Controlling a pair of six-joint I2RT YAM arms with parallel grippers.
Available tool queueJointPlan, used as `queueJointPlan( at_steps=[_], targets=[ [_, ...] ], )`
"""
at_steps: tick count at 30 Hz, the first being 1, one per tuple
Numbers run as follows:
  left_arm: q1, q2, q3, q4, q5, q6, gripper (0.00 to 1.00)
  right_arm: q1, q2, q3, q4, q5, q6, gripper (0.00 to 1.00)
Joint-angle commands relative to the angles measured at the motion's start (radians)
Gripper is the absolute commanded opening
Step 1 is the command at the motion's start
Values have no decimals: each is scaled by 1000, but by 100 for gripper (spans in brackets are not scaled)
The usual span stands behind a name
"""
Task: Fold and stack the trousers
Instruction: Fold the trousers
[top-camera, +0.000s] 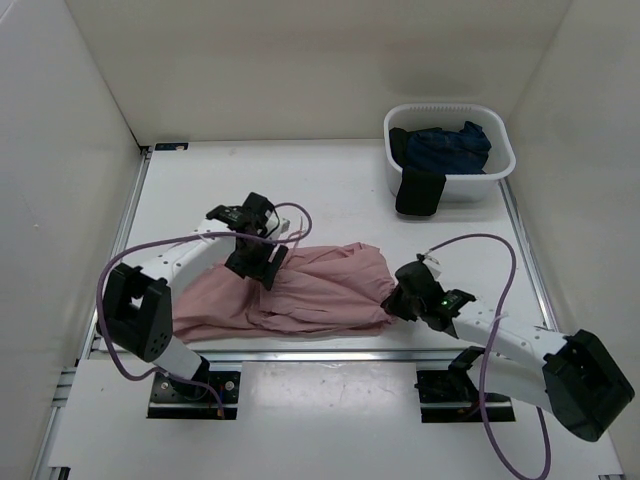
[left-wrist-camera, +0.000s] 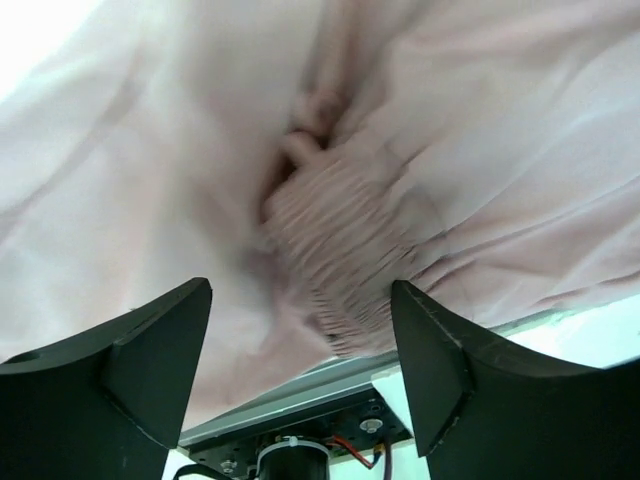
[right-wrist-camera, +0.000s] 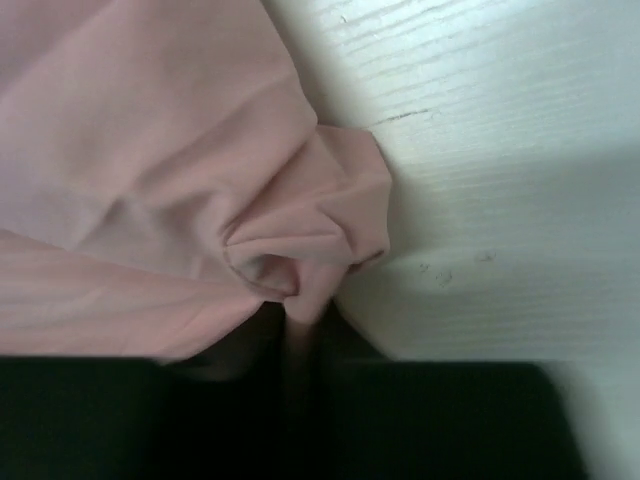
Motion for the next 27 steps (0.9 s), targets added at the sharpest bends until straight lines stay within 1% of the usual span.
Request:
queueJointPlan(
  at_steps=[1, 3, 4, 5, 6, 7, 8, 9, 10, 11, 12, 13, 14, 15, 16, 17, 18, 19, 20, 21, 22, 23, 24, 25, 26, 27],
  targets=[
    [68, -36, 80, -12, -13, 0, 84, -40, -71, -33, -6, -31, 2, 1],
    [123, -45, 115, -25, -13, 0, 84, -68, -180, -19, -87, 23, 22, 0],
    [146, -57, 129, -25, -4, 0, 86, -97, -224, 25, -195, 94, 22, 0],
    [169, -57, 139, -37, -4, 0, 89, -107, -311, 57, -256, 141, 10, 0],
    [222, -79, 150, -37, 9, 0, 90, -117, -350, 95, -319, 194, 0, 0],
    [250, -79, 161, -48, 10, 0, 91, -129, -399, 195, -453, 249, -10, 0],
    [276, -94, 161, -48, 10, 0, 91, -129, -399, 258, -526, 309, -20, 0],
    [303, -94, 161, -48, 10, 0, 91, -129, -399, 325, -596, 412, -64, 0],
    [354, -105, 152, -48, 10, 0, 91, -129, -368, 396, -659, 443, -102, 0],
    [381, -105, 152, -48, 10, 0, 91, -129, -291, 536, -763, 461, -145, 0],
    [408, -105, 141, -48, 10, 0, 91, -103, -245, 601, -804, 472, -231, 0],
    [462, -105, 141, -48, 29, 0, 91, -80, -144, 663, -874, 507, -254, 0],
    [487, -105, 141, -48, 39, 0, 91, -48, -92, 773, -900, 533, -268, 0],
    [511, -105, 132, -48, 48, 0, 91, 33, -40, 824, -916, 557, -283, 0],
    [557, -105, 132, -48, 69, 0, 91, 75, 75, 878, -930, 576, -306, 0],
    [579, -96, 132, -48, 79, 0, 91, 114, 135, 931, -940, 586, -319, 0],
    [597, -96, 132, -48, 79, 0, 91, 192, 195, 1038, -940, 586, -331, 0],
    [613, -96, 132, -48, 89, 0, 91, 234, 317, 1095, -940, 586, -351, 0],
    [638, -96, 123, -48, 98, 0, 91, 272, 378, 1152, -951, 586, -351, 0],
    [649, -96, 123, -48, 99, 0, 91, 337, 436, 1268, -951, 571, -371, 0],
    [649, -87, 113, -48, 108, 0, 91, 365, 547, 1329, -960, 557, -397, 0],
    [659, -86, 97, -48, 108, 0, 91, 389, 600, 1384, -960, 507, -415, 0],
    [659, -86, 86, -48, 120, 0, 91, 432, 648, 1486, -960, 474, -431, 0],
    [659, -76, 72, -48, 129, 0, 91, 451, 735, 1531, -950, 444, -448, 0],
    [659, -62, 39, -48, 167, 0, 91, 483, 775, 1576, -950, 425, -475, 0],
    [659, -51, 20, -48, 196, 0, 91, 494, 845, 1661, -960, 425, -475, 0]
  ],
)
